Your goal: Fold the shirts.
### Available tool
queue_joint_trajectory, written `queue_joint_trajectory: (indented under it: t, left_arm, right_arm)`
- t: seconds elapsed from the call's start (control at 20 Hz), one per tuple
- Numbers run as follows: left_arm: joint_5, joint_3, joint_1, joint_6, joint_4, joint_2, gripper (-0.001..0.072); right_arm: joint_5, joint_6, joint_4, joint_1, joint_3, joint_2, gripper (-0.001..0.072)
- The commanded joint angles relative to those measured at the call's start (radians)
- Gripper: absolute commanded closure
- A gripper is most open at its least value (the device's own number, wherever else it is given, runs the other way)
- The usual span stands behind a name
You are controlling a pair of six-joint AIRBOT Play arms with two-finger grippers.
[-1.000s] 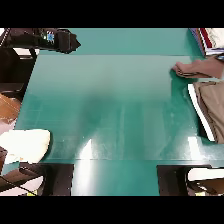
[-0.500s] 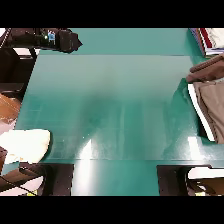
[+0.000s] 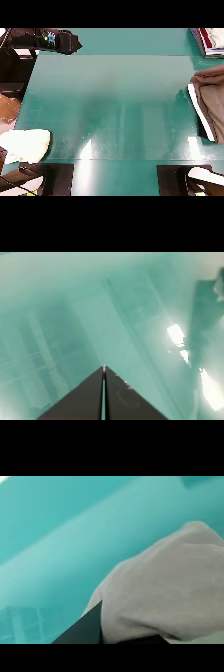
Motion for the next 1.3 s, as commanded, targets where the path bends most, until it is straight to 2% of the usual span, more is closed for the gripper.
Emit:
queue_joint_trajectory:
  t: [0.0, 0.15, 0.3, 0.35, 0.45, 0.5, 0.65, 0.75, 0.9, 1.1, 1.15, 1.25]
  left_arm:
    - [-0.019, 0.000, -0.001, 0.002, 0.001, 0.000, 0.0681]
    - [-0.033, 0.000, -0.001, 0.010, 0.001, 0.000, 0.0681]
    - [-0.039, 0.000, -0.001, 0.010, 0.001, 0.000, 0.0681]
    - [-0.039, 0.000, -0.001, 0.010, 0.002, 0.000, 0.0681]
    - [-0.039, 0.000, -0.001, 0.016, 0.006, 0.000, 0.0681]
    - [-0.039, 0.000, -0.001, 0.028, 0.006, 0.000, 0.0681]
    - [-0.039, 0.000, -0.001, 0.031, 0.006, 0.000, 0.0681]
    - [-0.037, 0.000, -0.001, 0.031, 0.006, 0.000, 0.0681]
    - [-0.035, 0.000, -0.001, 0.031, 0.006, 0.000, 0.0681]
    - [-0.015, 0.000, -0.001, 0.031, 0.006, 0.000, 0.0681]
    - [-0.008, 0.000, -0.001, 0.031, 0.006, 0.000, 0.0681]
    - [-0.002, 0.000, -0.001, 0.031, 0.006, 0.000, 0.0681]
  right_arm:
    - [0.035, 0.001, -0.159, -0.076, -0.217, 0.141, 0.0697]
    - [0.037, 0.002, -0.315, -0.117, -0.438, 0.262, 0.0697]
    - [0.020, 0.002, -0.364, -0.163, -0.627, 0.348, 0.0674]
    - [0.010, 0.002, -0.366, -0.180, -0.678, 0.368, 0.0522]
    - [-0.016, 0.002, -0.370, -0.212, -0.742, 0.391, 0.0140]
    - [-0.014, 0.002, -0.370, -0.232, -0.752, 0.397, 0.0085]
    - [0.008, 0.002, -0.321, -0.267, -0.675, 0.399, 0.0086]
    - [0.010, 0.002, -0.173, -0.215, -0.601, 0.399, 0.0087]
    - [-0.012, 0.002, -0.003, -0.003, -0.518, 0.398, 0.0087]
    - [-0.150, 0.000, 0.006, 0.380, -0.452, 0.398, 0.0099]
    - [-0.192, -0.002, 0.006, 0.459, -0.447, 0.398, 0.0198]
    - [-0.269, -0.003, 0.006, 0.599, -0.444, 0.399, 0.0488]
